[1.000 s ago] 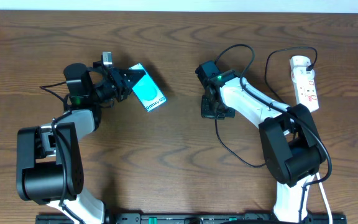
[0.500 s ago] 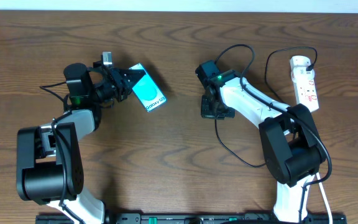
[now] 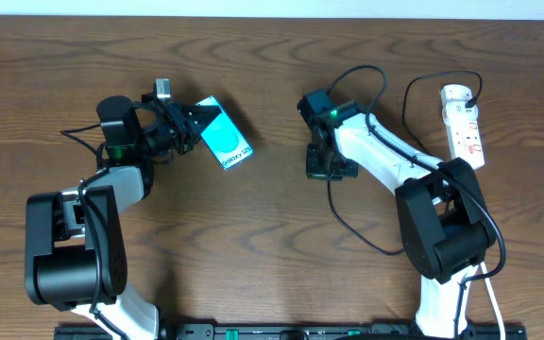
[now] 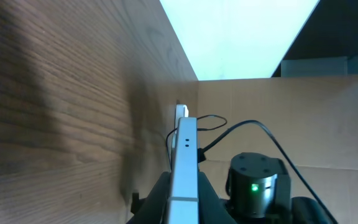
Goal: Plug charger to phone and switch on socket
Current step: 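Lift the cable connector with the right gripper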
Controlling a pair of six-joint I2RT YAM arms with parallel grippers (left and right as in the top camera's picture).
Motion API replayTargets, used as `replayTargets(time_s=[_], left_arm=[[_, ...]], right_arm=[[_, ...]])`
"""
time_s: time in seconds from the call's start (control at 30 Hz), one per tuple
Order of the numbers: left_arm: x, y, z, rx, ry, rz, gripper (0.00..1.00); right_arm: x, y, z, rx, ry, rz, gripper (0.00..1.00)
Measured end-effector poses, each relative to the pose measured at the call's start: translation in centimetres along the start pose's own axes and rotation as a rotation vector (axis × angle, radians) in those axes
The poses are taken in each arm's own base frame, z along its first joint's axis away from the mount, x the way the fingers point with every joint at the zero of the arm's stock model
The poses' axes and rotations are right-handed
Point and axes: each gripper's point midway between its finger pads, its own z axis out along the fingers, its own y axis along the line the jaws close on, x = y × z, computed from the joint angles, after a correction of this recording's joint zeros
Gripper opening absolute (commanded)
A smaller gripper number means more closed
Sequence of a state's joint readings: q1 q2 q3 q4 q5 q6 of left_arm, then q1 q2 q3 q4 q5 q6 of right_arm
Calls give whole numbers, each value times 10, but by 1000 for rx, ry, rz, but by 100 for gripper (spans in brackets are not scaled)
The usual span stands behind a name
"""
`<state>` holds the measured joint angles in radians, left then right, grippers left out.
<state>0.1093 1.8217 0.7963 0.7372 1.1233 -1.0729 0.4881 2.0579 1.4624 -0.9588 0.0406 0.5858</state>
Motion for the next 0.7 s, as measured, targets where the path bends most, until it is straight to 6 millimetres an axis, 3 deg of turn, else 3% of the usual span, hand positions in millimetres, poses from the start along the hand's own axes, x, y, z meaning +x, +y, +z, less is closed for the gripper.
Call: replayTargets(time_s=[0.17,0.47,0.7], left_arm=[[0,0,0,0,0,0,7],[0,0,0,0,0,0,7],[0,0,0,0,0,0,7]], right_arm=[[-6,4,-19,-6,0,-29,1],[-23,31,-59,-141,-54,-104,1],[-28,48,-120,-355,-134,-170,1]])
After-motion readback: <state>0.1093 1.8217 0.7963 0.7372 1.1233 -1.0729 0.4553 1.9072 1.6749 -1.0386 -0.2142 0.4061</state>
